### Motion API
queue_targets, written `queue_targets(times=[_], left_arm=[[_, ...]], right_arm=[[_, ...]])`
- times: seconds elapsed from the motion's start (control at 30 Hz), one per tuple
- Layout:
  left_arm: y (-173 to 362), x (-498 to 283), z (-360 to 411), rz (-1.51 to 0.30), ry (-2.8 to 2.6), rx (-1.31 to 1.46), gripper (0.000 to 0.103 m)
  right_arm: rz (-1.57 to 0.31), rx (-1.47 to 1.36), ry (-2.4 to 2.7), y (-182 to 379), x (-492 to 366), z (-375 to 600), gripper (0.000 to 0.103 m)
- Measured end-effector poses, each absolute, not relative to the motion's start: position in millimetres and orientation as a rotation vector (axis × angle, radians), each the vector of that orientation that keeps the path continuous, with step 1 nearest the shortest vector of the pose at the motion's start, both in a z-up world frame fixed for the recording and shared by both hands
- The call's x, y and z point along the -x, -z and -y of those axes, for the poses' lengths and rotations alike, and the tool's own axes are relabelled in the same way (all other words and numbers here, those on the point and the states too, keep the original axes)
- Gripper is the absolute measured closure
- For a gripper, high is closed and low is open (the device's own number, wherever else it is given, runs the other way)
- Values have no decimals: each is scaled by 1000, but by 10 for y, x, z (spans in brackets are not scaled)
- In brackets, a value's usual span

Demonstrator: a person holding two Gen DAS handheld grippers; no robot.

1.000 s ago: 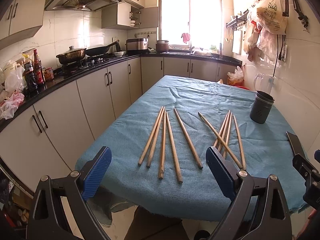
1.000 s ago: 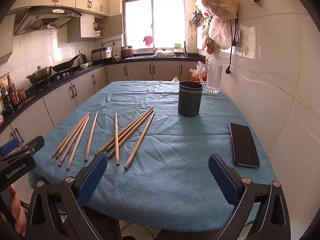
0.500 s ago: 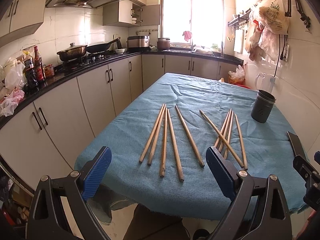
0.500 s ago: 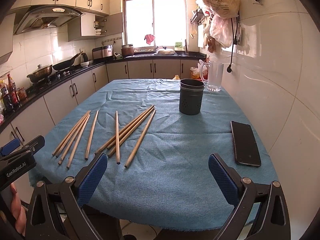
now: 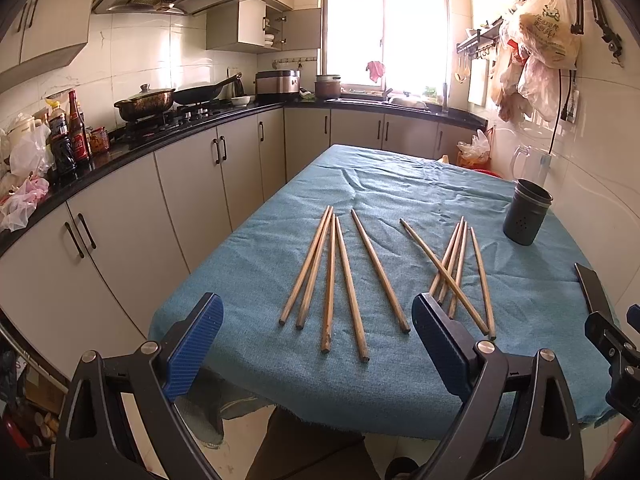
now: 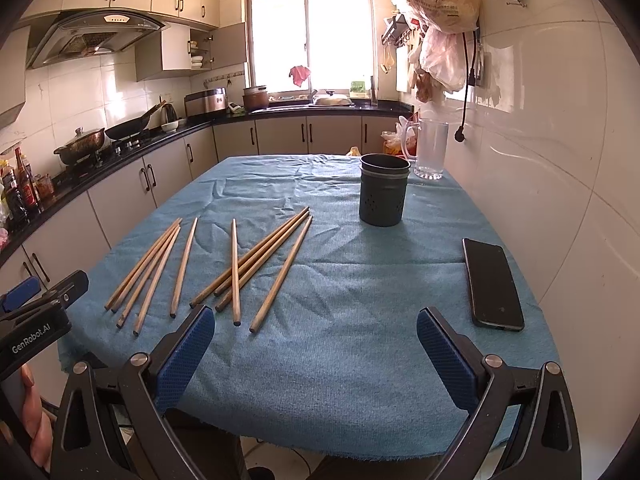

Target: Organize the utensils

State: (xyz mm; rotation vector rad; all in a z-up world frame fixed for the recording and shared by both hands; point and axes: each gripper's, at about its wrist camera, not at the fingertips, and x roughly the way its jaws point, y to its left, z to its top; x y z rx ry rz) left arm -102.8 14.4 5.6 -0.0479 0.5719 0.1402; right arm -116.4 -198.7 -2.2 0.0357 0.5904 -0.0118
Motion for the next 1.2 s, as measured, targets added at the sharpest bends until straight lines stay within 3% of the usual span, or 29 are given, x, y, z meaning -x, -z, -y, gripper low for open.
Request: queue_targets(times=[0.47, 0.73, 0.9, 1.0, 1.07, 1.2], left_arm=[[-19, 976, -215, -612, -117, 64, 8], [-107, 533, -514, -718, -19, 124, 9], [-118, 161, -608, -811, 47, 171, 11], [-127, -88, -640, -860, 68, 220, 18], [-129, -239, -625, -888, 87, 236, 19], [-141, -512, -475, -918, 118, 207, 26]], right_arm=[[-613, -45, -2, 61, 1124, 2003, 1], [-729, -112, -101, -24, 666, 2134, 2], [-806, -190, -157, -64, 287, 2207, 10], [-826, -202, -155, -89, 113, 2214, 18], [-843, -214, -170, -97, 11, 2217, 33], [-892, -245, -176, -67, -250, 2242, 39]])
